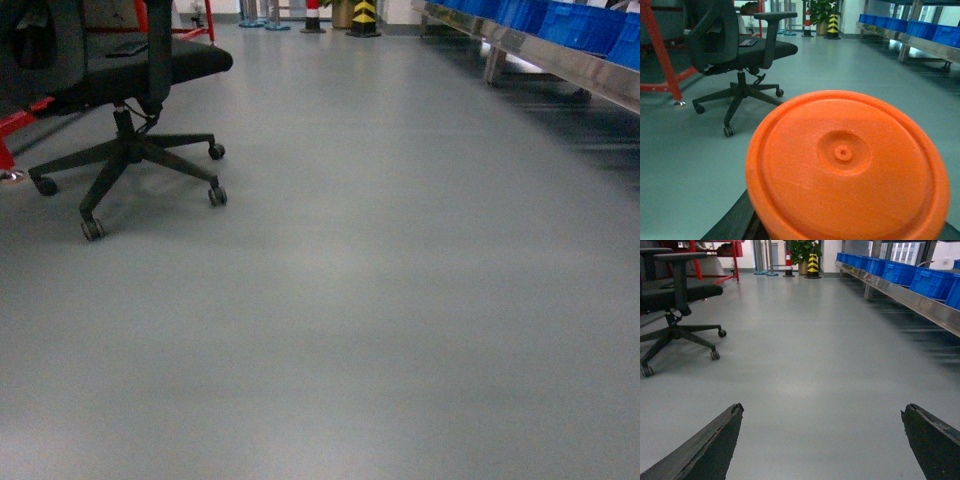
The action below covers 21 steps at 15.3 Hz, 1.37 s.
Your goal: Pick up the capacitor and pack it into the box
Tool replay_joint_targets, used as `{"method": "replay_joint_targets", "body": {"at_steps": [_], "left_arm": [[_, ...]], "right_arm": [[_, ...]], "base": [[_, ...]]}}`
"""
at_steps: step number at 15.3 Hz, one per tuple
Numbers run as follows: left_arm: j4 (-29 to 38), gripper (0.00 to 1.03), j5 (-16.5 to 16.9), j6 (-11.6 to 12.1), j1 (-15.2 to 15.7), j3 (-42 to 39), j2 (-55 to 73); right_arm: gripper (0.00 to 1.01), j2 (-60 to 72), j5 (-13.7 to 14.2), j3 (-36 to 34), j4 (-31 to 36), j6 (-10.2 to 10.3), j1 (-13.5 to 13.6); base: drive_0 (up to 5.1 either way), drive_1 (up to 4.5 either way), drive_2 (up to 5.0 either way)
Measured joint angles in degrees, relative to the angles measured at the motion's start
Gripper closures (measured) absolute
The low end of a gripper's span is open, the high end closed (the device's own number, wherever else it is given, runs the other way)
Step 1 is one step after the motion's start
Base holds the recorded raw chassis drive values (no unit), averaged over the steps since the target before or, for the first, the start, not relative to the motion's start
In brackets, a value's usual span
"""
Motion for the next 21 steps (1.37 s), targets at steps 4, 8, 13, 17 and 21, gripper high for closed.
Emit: {"method": "replay_joint_targets", "body": {"at_steps": [4,8,13,17,21], "left_arm": [[-0.1,0.59,0.0,0.0,0.0,0.0,0.0],[0.0,0.59,0.0,0.0,0.0,0.0,0.0],[-0.1,0.59,0.0,0.0,0.0,0.0,0.0],[-0.1,0.59,0.0,0.0,0.0,0.0,0.0],[-0.1,0.59,0.0,0.0,0.0,0.0,0.0]], "right_arm": [[0.03,0.0,0.0,0.0,0.0,0.0,0.0],[0.03,0.0,0.0,0.0,-0.1,0.0,0.0],[0.03,0.0,0.1,0.0,0.0,0.0,0.0],[0.03,0.0,0.0,0.0,0.1,0.0,0.0],[0.03,0.0,0.0,0.0,-0.1,0.0,0.0]], "base": [[-5.0,2.34,2.3],[-5.0,2.34,2.3],[-5.0,2.34,2.3],[-5.0,2.34,2.3],[-5.0,2.34,2.3]]}}
